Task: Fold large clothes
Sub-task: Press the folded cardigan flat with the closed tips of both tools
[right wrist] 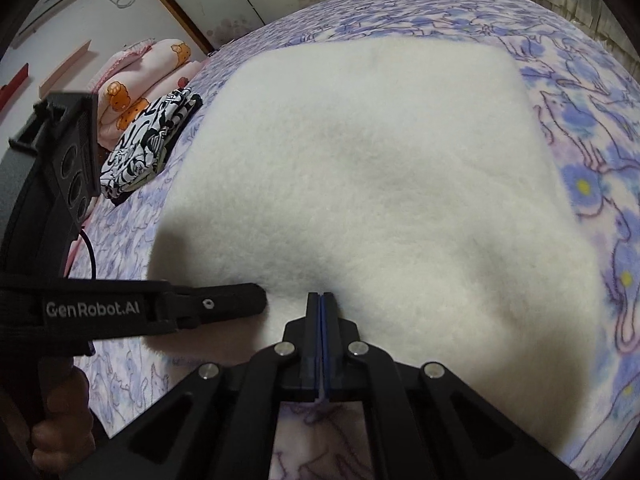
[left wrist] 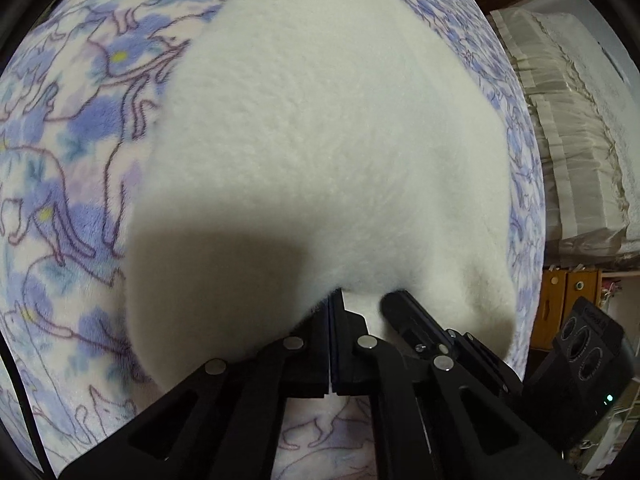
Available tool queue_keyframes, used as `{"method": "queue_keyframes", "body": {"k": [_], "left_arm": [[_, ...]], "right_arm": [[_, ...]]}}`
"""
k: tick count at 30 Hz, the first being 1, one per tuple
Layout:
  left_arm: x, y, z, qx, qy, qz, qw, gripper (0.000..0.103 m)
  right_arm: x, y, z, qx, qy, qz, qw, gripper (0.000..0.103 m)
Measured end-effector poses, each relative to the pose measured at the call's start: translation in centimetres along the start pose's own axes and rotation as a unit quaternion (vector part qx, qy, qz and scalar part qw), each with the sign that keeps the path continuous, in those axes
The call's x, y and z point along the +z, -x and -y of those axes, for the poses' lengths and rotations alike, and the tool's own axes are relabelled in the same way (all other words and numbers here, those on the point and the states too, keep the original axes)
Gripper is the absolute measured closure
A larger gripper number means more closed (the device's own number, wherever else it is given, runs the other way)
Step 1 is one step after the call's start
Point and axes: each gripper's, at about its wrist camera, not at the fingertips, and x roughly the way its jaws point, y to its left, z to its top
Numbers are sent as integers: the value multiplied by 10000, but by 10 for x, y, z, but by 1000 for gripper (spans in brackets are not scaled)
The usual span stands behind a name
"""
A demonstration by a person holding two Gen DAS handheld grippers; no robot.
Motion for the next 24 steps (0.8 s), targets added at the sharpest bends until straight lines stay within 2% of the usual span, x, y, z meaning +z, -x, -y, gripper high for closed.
{"method": "queue_keyframes", "body": {"k": [3, 7, 9, 12, 14, 16, 18, 20, 22, 24], "left_arm": [[-1, 8, -10, -184, 135, -51, 9997, 102], [-7, 25, -17, -92, 20, -35, 9999, 102], [-8, 30, -18, -72, -1, -33, 10000, 102], [-11, 37, -22, -61, 45, -26, 10000, 102], [-15, 45, -23, -5, 119, 49, 9999, 102], [-19, 62, -19, 278, 19, 245, 9993, 102], [-21, 80, -10, 539, -287, 521, 9968, 101], [-20, 92, 6, 651, -704, 733, 9927, 101], [-15, 92, 21, 595, -1047, 733, 9900, 101], [-8, 83, 31, 561, -1162, 652, 9895, 101]], "right_arm": [[-4, 16, 13, -210, 45, 38, 9998, 103], [-15, 37, 39, -671, -5, 22, 9977, 103], [-20, 49, 57, -700, -282, 52, 9971, 103], [-24, 58, 67, -851, -346, 39, 9958, 103], [-24, 62, 64, -975, -322, 54, 9947, 103], [-20, 68, 57, -1097, -337, 135, 9933, 103], [-14, 81, 46, -1004, -260, 508, 9933, 103], [-9, 91, 37, -651, -216, 803, 9944, 103], [-1, 89, 28, -311, -204, 859, 9956, 103], [5, 78, 17, -81, -116, 814, 9966, 103]]}}
